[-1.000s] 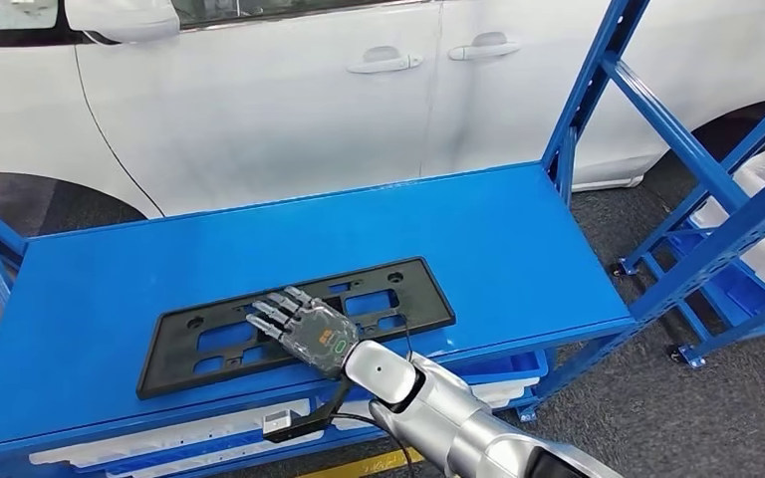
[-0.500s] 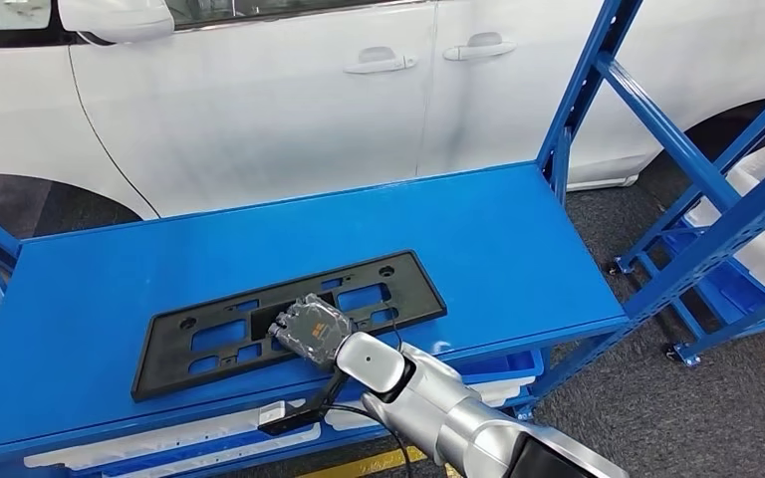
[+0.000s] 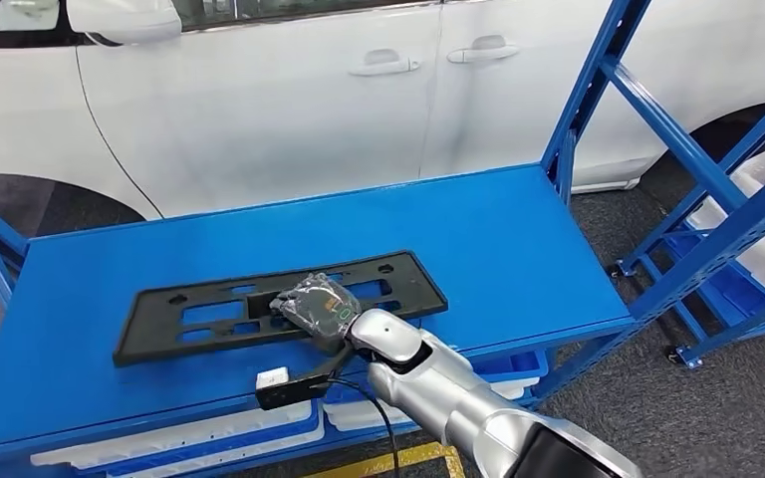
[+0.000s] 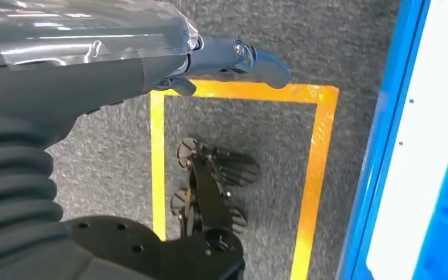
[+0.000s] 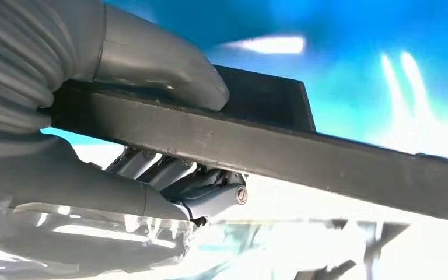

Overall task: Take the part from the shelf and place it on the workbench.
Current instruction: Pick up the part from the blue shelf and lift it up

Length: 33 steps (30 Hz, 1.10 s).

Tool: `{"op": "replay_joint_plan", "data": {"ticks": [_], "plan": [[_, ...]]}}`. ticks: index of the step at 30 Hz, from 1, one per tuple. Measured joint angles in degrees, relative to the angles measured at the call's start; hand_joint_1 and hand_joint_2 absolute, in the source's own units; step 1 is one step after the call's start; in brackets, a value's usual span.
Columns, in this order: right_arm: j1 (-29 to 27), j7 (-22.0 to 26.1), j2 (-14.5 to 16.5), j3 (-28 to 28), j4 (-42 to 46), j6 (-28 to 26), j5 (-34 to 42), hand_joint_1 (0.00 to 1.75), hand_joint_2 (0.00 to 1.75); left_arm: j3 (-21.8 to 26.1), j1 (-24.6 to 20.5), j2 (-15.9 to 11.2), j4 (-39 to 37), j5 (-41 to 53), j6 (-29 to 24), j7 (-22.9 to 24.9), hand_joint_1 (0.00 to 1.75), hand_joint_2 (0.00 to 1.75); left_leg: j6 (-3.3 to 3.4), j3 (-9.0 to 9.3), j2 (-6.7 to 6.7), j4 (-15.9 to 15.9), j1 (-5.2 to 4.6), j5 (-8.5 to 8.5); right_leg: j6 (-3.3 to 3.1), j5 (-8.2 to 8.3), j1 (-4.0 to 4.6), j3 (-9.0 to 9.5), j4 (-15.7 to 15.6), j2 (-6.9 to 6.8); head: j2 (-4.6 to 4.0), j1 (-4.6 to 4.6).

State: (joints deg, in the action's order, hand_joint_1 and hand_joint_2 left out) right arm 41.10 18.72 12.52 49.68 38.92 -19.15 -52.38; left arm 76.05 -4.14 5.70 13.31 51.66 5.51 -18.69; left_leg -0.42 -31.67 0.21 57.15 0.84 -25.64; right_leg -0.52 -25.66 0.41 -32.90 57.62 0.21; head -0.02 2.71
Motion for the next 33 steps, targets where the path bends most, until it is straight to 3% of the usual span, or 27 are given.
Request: {"op": "replay_joint_plan", "data": {"ticks": [2,4,7,8,9,10,12,14,17,19,22,23,24,25,28,30,33], "plan": [[0.0,0.8,-0.8,-1.8,2.3,0.7,2.1,1.75,1.75,0.0,0.0,0.0,0.0,-0.1,-0.1,-0.2,0.0,1.75,-0.69,0.25,0.05,0.0,0.16,-0.17,-0.54,0.21,-0.03,0.31,-0.5,0.05,0.0,0.0],[-0.4,1.4,-1.3,-3.0,3.9,0.7,3.3,1.75,1.75,0.0,-0.1,0.1,0.0,-0.1,-0.1,-0.4,0.0,1.75,-1.22,-0.56,0.03,2.3,0.27,-1.95,-1.12,0.66,-0.38,0.69,-1.2,-0.04,0.0,0.01],[-1.9,5.8,-2.9,-5.2,7.8,0.2,11.2,1.75,1.75,0.0,0.1,0.1,0.0,-0.2,0.1,-1.1,0.0,1.75,-1.84,-4.96,0.02,12.7,0.47,-7.68,-1.42,0.95,-0.51,0.65,-1.5,-0.16,0.0,0.01],[-2.9,8.4,-3.9,-6.6,10.6,0.6,16.3,1.75,1.75,0.1,0.2,0.1,0.0,-0.3,0.5,-1.4,0.0,1.75,-2.0,-5.97,0.03,15.3,0.52,-8.55,-1.4,0.97,-0.52,0.66,-1.4,-0.18,0.0,0.01],[-4.3,11.0,-5.3,-8.4,14.1,1.6,22.1,1.75,1.75,0.2,0.3,0.0,0.0,-0.5,1.1,-1.8,0.0,1.75,-2.11,-6.06,0.03,16.0,0.56,-8.32,-1.32,0.98,-0.54,0.71,-1.4,-0.2,0.0,0.01],[-6.0,13.5,-6.9,-10.5,18.6,3.6,28.5,1.75,1.75,0.3,0.4,-0.1,0.0,-0.8,1.9,-2.2,0.0,1.75,-2.18,-4.99,0.04,14.2,0.63,-6.98,-1.18,0.96,-0.61,0.77,-1.3,-0.2,0.0,0.0],[-10.3,17.3,-10.1,-14.9,28.7,9.1,40.0,1.75,1.75,0.5,0.5,-0.4,0.0,-1.3,3.0,-2.9,0.0,1.75,-2.17,-0.83,0.0,6.1,0.84,-3.45,-0.67,0.81,-0.7,0.7,-0.9,-0.24,0.0,0.0],[-14.7,19.3,-13.0,-18.9,38.1,14.5,46.9,1.75,1.75,0.9,0.5,-0.6,0.0,-1.7,3.4,-3.4,0.0,1.75,-1.46,1.55,-0.27,0.7,0.72,-1.81,0.05,0.72,-0.62,0.24,-0.4,-0.16,0.0,-0.01],[-19.7,20.9,-15.6,-23.0,50.9,20.8,51.7,1.75,1.75,1.4,0.4,-0.8,0.0,-2.0,3.5,-4.2,0.0,1.75,0.07,1.22,-0.43,0.1,0.38,-1.42,1.2,0.88,-0.73,-0.5,-0.2,0.07,0.0,0.0],[-21.8,21.0,-16.6,-24.4,59.0,25.4,55.3,1.75,1.75,1.4,0.3,-0.8,0.0,-2.1,3.5,-5.0,0.0,1.75,0.94,1.17,-0.41,-0.2,0.45,-0.99,1.78,-0.54,-0.96,-1.47,1.7,0.08,0.0,-0.01],[-22.9,18.5,-17.2,-24.9,68.5,31.1,62.6,1.75,1.75,1.4,0.0,-0.8,0.0,-2.0,3.5,-5.6,0.0,1.75,1.49,1.04,-0.34,-0.3,0.33,-0.85,2.21,-5.98,-1.14,-6.5,12.3,0.06,0.0,-0.01],[-22.9,17.1,-17.3,-24.8,70.5,32.2,65.1,1.75,1.75,1.4,-0.1,-0.9,0.0,-2.0,3.5,-5.7,0.0,1.75,1.53,1.03,-0.32,-0.3,0.27,-0.88,2.28,-6.98,-1.17,-8.18,15.6,0.05,0.0,0.0],[-22.9,15.9,-17.5,-24.8,72.0,33.0,67.3,1.75,1.75,1.4,-0.2,-0.9,0.0,-1.9,3.4,-5.7,0.0,1.75,1.54,1.04,-0.33,-0.3,0.24,-0.93,2.28,-6.86,-1.17,-9.0,17.0,0.04,0.0,0.0],[-22.8,15.0,-17.6,-24.8,73.1,33.7,69.0,1.75,1.75,1.4,-0.3,-0.9,0.0,-2.0,3.2,-5.7,0.0,1.75,1.5,1.1,-0.38,-0.2,0.23,-0.99,2.21,-5.59,-1.17,-8.64,16.0,0.03,0.0,-0.01],[-22.3,13.1,-18.1,-24.6,74.2,36.1,73.2,1.75,1.75,1.5,-0.4,-0.9,0.0,-2.3,2.5,-5.6,0.0,1.75,1.05,1.27,-0.56,0.1,0.11,-1.37,1.52,0.05,-1.04,-3.4,4.7,0.01,0.0,-0.01],[-21.4,11.6,-18.6,-23.9,73.4,37.4,77.2,1.75,1.75,1.7,-0.5,-0.9,0.0,-2.7,1.7,-5.0,0.0,1.75,0.49,1.0,-0.58,0.3,-0.06,-1.47,1.05,1.1,-0.81,-1.8,0.8,0.1,0.0,-0.01],[-18.6,8.9,-20.1,-21.6,70.6,37.2,83.7,1.75,1.75,2.2,-0.9,-0.9,0.0,-3.1,0.2,-3.2,0.0,1.75,-0.5,0.59,-0.54,0.7,-0.06,-1.8,0.26,1.38,-0.87,-2.17,0.6,0.18,0.0,0.0]]}}
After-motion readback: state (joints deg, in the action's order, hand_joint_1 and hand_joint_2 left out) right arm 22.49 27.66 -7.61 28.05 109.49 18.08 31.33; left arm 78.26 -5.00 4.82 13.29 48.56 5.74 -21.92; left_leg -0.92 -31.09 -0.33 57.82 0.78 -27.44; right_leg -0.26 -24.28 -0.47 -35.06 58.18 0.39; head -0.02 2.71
